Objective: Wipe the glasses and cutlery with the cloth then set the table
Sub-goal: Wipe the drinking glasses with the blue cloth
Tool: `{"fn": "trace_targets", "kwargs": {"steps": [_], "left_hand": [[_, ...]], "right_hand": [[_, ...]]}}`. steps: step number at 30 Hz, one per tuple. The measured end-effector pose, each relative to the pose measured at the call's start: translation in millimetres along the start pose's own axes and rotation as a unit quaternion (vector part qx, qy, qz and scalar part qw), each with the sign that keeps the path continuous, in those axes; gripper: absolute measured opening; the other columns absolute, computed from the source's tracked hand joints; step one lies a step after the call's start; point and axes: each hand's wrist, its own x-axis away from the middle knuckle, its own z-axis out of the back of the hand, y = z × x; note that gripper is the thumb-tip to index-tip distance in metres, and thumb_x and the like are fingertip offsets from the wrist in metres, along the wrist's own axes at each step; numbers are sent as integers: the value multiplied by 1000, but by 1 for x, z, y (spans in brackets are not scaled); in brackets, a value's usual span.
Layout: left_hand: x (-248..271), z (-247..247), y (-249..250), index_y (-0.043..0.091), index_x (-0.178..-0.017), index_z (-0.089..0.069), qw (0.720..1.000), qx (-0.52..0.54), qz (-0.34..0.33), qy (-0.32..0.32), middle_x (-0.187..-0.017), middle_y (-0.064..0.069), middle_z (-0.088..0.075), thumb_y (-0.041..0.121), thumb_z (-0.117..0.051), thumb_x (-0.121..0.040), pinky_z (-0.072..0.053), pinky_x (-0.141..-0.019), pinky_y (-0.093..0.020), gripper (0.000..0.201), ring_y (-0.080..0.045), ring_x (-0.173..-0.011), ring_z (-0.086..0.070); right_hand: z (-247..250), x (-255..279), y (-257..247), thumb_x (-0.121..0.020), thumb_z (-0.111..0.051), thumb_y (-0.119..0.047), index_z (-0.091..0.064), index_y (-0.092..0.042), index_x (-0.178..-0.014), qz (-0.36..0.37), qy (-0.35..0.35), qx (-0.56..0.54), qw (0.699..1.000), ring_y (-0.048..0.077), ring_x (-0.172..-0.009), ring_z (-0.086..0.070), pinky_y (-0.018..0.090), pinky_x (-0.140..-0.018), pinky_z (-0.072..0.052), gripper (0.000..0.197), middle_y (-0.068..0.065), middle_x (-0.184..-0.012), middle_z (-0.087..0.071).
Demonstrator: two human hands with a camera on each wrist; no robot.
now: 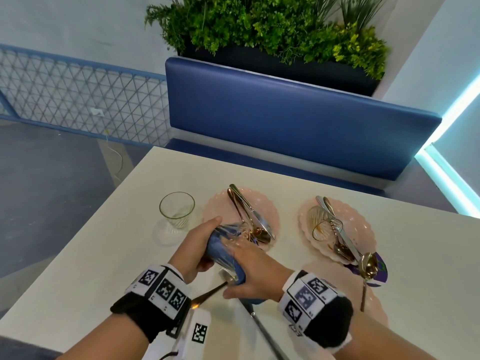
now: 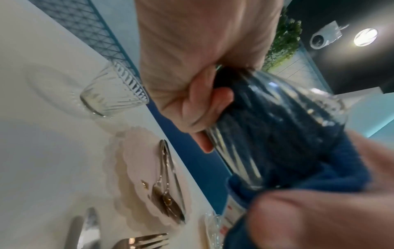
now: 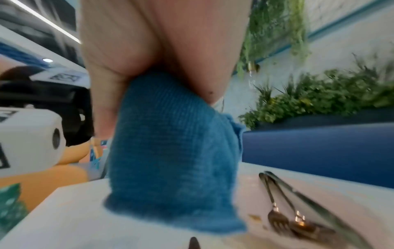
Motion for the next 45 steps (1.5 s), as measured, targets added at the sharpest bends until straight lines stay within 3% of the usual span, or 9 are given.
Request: {"fn": "trace_targets", "kwargs": {"steps": [6, 11, 15, 20, 24, 30, 34, 39, 45], "left_hand": [[7, 9, -6, 14, -75, -59, 993, -32, 73, -87, -53, -4, -54, 58, -49, -84, -29, -45, -18, 46, -15, -46, -41], [9, 27, 1, 11, -120, -55, 972, -66, -8, -225, -112, -9, -69, 62, -41, -85, -50, -92, -33, 64, -22, -106, -63], [17, 21, 3, 11, -102, -69, 953, 44, 6, -299, -94, -9, -73, 55, -82, -51, -57, -71, -26, 69, -18, -85, -71], [24, 2, 12, 17, -91, -76, 958, 159, -9, -238, -90, -8, -74, 46, -51, -81, -58, -63, -26, 40, -17, -77, -72], [16, -4, 22, 20, -93, -63, 959, 236, -15, -159, -74, 2, -72, 49, -32, -95, -57, -54, -23, 42, -11, -61, -69], [15, -10, 24, 11, -108, -62, 957, 238, -123, -107, -102, -16, -66, 53, -60, -69, -56, -72, -31, 58, -21, -84, -67], [18, -17, 20, 24, -108, -52, 956, 144, -256, -23, -112, -13, -62, 30, -81, -55, -56, -75, -32, 61, -22, -90, -65], [26, -28, -2, 31, -110, -47, 903, -28, -428, 5, -108, 4, -60, 15, -88, -47, -50, -87, -21, 77, -7, -99, -63], [16, -25, -16, 41, -105, -45, 901, -78, -425, 36, -109, 6, -57, 28, -88, -46, -47, -89, -18, 75, -3, -100, -58]], "right_hand": [[8, -9, 1, -73, -73, -34, -62, -5, -100, -61, 7, -113, 992, 23, -84, -65, 44, -79, -53, 40, 12, -94, -69], [8, -6, -5, -70, -81, -20, -63, -27, -78, -32, 8, -218, 975, -3, -67, -59, 14, -66, -45, 21, -15, -72, -62], [5, -16, -10, -68, -81, -25, -66, -7, -77, -28, 150, -295, 943, 7, -67, -61, 23, -66, -51, 26, 2, -70, -65], [9, -24, -12, -75, -72, -36, -58, -35, -92, 2, 366, -234, 901, -6, -90, -57, 19, -84, -47, 22, -15, -89, -61], [-6, -20, -19, -86, -38, -64, -34, -42, -131, 22, 308, -139, 941, -3, -136, -23, 10, -111, -19, 51, -14, -141, -30], [-6, -14, -12, -88, -56, -31, -47, -24, -126, -17, 358, -249, 900, -13, -111, -44, 6, -97, -35, 40, -3, -122, -49], [-10, -14, -6, -86, -47, -60, -52, -31, -126, -198, 239, -516, 798, 6, -110, -60, 35, -100, -48, 49, -4, -125, -61], [-5, -5, 1, -97, -37, -30, -66, -7, -117, -200, 132, -772, 589, 26, -109, -63, 40, -98, -49, 42, 16, -122, -64], [-20, -4, 14, -77, -68, -23, -62, -2, -121, -191, 115, -783, 581, 31, -114, -60, 42, -98, -49, 49, 21, -125, -60]]}}
